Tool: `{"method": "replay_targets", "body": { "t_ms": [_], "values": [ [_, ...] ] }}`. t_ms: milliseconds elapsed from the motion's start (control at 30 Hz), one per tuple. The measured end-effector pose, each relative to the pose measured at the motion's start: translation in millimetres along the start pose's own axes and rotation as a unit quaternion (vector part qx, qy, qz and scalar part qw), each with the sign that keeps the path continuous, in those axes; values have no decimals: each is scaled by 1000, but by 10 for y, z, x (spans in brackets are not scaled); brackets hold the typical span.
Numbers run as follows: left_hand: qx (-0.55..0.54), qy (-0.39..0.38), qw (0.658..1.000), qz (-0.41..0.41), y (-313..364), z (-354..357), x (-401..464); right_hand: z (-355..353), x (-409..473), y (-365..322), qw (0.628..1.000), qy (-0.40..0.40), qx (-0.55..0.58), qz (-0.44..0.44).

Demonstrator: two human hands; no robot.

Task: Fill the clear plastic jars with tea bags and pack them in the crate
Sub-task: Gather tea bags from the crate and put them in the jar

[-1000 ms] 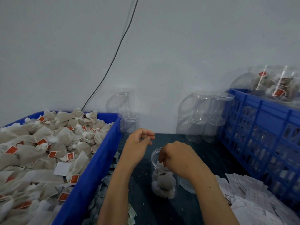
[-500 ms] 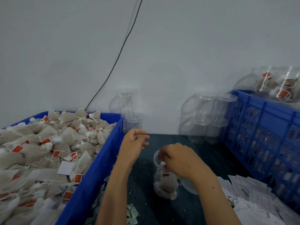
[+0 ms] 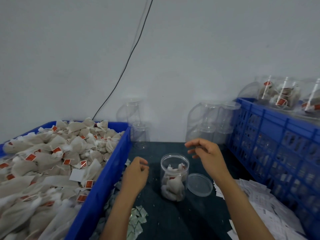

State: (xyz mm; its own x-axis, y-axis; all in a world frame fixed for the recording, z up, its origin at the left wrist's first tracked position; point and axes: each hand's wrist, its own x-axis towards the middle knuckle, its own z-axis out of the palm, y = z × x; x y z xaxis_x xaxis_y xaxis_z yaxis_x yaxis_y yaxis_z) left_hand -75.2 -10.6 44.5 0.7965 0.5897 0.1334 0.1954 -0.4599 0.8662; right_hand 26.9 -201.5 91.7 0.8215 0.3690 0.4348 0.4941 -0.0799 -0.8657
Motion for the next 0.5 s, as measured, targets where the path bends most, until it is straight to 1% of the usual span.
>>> {"method": "replay_targets", "body": {
  "t_ms": [100,167,300,400,500],
  "values": [
    [123,-19,992,-14,-177,-37,-203,-4,-159,151,995,43,79,52],
    [200,-34,979,-25,-294,-59,-330,-1,-263,277,990,57,93,85],
    [289,-58,955,-39,-462,-53,-548,39,-462,543,981,74,100,149],
    [320,-39,947,-14,-514,-11,-645,98,-591,708,974,74,112,182],
    [296,-15,955,9,-515,5,-683,132,-653,790,973,64,121,186]
  ]
}}
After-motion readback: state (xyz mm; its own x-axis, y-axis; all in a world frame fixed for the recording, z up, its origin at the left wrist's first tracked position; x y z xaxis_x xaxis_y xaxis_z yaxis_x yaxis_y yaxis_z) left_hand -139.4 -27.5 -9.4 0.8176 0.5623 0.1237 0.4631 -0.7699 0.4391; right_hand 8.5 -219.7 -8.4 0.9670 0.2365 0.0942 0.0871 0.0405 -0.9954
